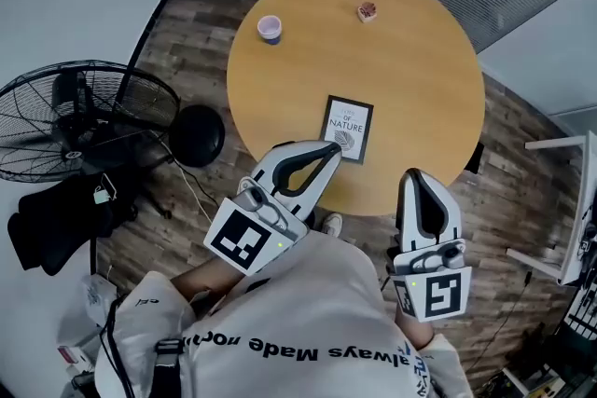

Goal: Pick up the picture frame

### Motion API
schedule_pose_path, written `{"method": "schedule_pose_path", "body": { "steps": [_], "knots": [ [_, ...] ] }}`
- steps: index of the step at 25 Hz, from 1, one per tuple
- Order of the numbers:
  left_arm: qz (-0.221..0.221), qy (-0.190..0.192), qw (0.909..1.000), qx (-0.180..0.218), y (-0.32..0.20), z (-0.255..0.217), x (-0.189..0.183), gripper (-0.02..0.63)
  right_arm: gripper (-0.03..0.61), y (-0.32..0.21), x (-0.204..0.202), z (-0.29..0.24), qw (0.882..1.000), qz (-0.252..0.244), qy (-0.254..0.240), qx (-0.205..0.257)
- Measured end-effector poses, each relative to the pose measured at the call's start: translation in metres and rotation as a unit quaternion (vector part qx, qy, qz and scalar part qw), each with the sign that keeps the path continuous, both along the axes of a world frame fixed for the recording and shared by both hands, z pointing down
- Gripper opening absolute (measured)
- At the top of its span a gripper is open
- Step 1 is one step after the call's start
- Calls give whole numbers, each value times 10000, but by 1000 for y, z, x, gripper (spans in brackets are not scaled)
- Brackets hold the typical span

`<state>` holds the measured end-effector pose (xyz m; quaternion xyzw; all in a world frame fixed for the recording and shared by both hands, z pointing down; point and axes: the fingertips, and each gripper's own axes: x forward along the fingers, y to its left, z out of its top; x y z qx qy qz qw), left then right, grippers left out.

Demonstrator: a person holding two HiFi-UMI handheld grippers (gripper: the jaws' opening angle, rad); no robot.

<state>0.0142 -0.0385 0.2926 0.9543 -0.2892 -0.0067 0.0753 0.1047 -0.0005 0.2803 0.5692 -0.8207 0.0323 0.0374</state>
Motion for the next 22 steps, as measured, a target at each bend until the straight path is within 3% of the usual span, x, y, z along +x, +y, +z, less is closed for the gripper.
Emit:
{"method": "schedule_pose_path", "body": {
  "steps": [13,22],
  "knots": [
    [147,22,9998,-107,-42,13,-37,26,32,-43,-36,7,9995,122,254,-127],
    [250,-56,9996,-105,-51,30,-30,28,32,-53,-33,20,9994,104,292,-181]
  ]
}}
